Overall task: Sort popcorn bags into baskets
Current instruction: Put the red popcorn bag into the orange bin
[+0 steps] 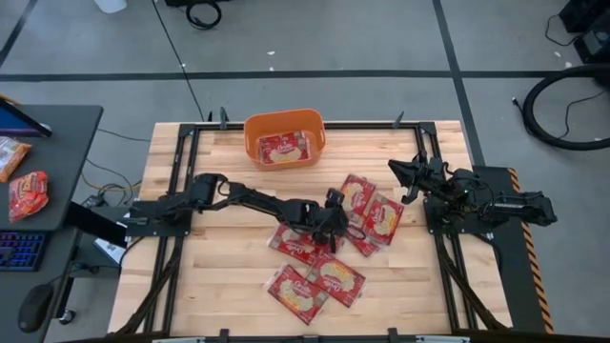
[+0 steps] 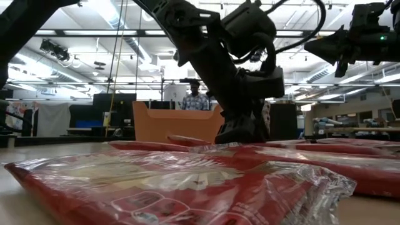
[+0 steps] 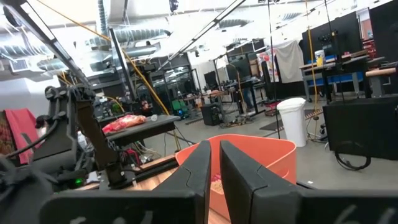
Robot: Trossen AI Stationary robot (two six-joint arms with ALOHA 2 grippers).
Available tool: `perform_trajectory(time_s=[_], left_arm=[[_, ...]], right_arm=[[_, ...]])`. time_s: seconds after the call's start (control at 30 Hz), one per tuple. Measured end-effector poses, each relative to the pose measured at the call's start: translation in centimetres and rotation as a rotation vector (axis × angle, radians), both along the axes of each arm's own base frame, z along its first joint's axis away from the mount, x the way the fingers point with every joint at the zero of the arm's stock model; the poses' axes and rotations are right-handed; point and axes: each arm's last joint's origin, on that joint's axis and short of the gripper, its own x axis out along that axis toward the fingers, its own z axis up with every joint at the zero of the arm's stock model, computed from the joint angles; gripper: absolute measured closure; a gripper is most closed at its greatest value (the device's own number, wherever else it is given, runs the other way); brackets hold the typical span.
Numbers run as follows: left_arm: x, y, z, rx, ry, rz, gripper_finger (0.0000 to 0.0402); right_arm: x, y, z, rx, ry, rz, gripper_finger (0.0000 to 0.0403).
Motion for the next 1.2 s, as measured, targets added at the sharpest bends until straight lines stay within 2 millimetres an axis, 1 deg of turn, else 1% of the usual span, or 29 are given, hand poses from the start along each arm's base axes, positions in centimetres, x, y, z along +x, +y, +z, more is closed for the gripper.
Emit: perform_trajectory(time_s=[0.23, 0.43, 0.5, 0.6, 0.7, 0.73, 0.87, 0.97, 1.07, 1.2], left_arm=[[0.0, 0.7, -0.1, -0.001, 0.002, 0.014, 0.0318], [0.0, 0.9, -0.1, 0.062, 0.01, 0.034, 0.0384], [-0.1, 1.1, 0.1, 0.071, 0.009, 0.046, 0.0394], [-0.4, 1.6, 1.0, 0.065, 0.012, 0.065, 0.0394], [-0.8, 2.1, 3.2, 0.055, 0.012, 0.086, 0.0396], [-0.9, 2.3, 4.4, 0.049, -0.003, 0.092, 0.0397], [-1.9, 3.2, 7.7, 0.021, -0.008, 0.106, 0.0398], [-2.6, 4.0, 10.3, 0.003, -0.044, 0.097, 0.0399], [-3.4, 4.9, 12.9, 0.029, -0.073, 0.062, 0.0399], [-4.5, 6.0, 15.7, 0.083, -0.098, 0.006, 0.04]], right_arm=[[0.0, 0.0, 0.0, 0.0, 0.0, 0.0, 0.0364], [0.0, 0.0, 0.0, 0.0, 0.0, 0.0, 0.0364], [0.0, 0.0, 0.0, 0.0, 0.0, 0.0, 0.0364], [0.0, 0.0, 0.0, 0.0, 0.0, 0.0, 0.0364], [0.0, 0.0, 0.0, 0.0, -0.001, 0.0, 0.0364], [0.0, 0.0, 0.0, 0.0, -0.002, 0.0, 0.0364], [0.0, 0.0, 0.1, -0.001, -0.007, 0.0, 0.0364], [0.0, 0.0, 0.1, -0.001, -0.007, 0.0, 0.0364], [0.0, 0.0, 0.1, -0.002, -0.011, -0.001, 0.0364], [0.0, 0.0, 0.1, -0.001, -0.015, 0.0, 0.0364]])
